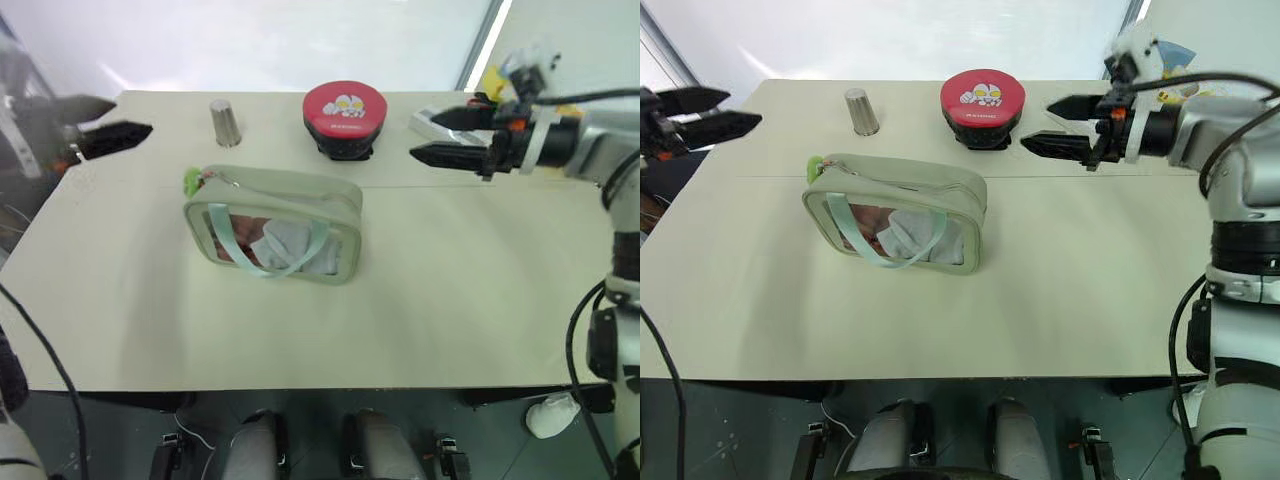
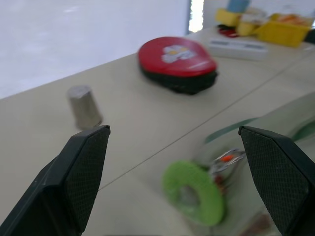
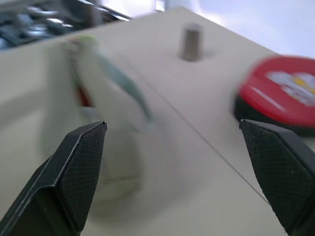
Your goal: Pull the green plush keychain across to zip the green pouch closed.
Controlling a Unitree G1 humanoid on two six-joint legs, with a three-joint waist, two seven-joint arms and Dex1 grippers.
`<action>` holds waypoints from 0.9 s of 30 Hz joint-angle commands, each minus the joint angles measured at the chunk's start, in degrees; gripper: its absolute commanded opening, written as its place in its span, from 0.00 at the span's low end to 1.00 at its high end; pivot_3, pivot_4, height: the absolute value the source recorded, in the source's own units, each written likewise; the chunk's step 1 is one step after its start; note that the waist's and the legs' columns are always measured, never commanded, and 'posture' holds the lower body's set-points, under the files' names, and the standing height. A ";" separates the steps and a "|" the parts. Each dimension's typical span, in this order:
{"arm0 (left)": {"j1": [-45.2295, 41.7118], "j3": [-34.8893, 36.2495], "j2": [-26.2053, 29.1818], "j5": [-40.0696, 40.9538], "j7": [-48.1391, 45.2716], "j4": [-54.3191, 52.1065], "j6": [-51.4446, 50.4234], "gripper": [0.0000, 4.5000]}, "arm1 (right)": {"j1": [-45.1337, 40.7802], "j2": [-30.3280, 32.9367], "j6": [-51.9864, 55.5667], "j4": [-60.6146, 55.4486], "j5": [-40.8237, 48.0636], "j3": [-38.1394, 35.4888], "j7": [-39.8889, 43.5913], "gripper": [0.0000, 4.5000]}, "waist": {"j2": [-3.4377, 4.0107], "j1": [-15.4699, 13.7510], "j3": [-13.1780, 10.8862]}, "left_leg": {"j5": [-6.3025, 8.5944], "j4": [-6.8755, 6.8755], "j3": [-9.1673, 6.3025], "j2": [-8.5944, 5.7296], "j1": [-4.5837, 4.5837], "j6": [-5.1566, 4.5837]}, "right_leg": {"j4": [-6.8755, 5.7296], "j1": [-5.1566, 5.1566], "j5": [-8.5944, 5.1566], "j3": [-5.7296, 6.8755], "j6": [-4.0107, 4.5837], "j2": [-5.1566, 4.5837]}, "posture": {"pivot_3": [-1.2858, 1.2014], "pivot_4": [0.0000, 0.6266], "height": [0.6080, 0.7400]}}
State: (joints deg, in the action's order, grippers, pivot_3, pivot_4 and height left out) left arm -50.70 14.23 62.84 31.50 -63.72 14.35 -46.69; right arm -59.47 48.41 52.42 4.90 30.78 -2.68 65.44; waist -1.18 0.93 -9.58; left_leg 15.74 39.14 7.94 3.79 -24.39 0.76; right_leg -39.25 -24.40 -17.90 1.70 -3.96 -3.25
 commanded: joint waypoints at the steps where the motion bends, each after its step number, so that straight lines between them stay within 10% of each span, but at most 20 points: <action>1: -0.16 -1.49 1.88 -0.94 -2.59 -0.68 1.42 0.99 | -0.65 0.74 1.12 -2.63 1.84 0.04 1.34 1.00 | 0.00 0.00 0.00 | 0.00 0.00 0.00 0.00 0.00 0.00 | 0.00 0.00 0.00 0.00 0.00 0.00 | 0.52 0.24 1.00; 18: 4.46 1.69 3.14 2.36 -2.07 -8.51 -2.59 0.99 | 0.04 -1.79 3.99 -12.43 5.72 3.37 0.54 1.00 | -0.02 0.08 -0.01 | 0.00 0.02 0.00 0.04 -0.10 -0.01 | -0.05 -0.11 0.00 -0.02 0.00 -0.04 | 0.52 0.24 1.00; 27: 27.56 13.76 10.12 4.30 -4.80 -26.30 -5.68 0.99 | 1.64 -9.04 1.19 -19.40 2.05 12.55 -3.75 1.00 | -0.03 0.17 -0.01 | 0.00 0.02 -0.05 0.05 -0.01 -0.01 | -0.17 -0.10 -0.02 -0.01 0.03 -0.08 | 0.52 0.24 1.00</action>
State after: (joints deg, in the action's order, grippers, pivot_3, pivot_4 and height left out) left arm -22.80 23.79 71.80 36.60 -69.96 -10.70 -53.23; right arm -57.49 39.75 55.89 -12.18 34.39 8.20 62.41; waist -1.20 1.10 -9.59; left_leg 15.74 39.16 7.88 3.85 -24.41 0.75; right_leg -39.41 -24.49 -17.91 1.69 -3.93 -3.31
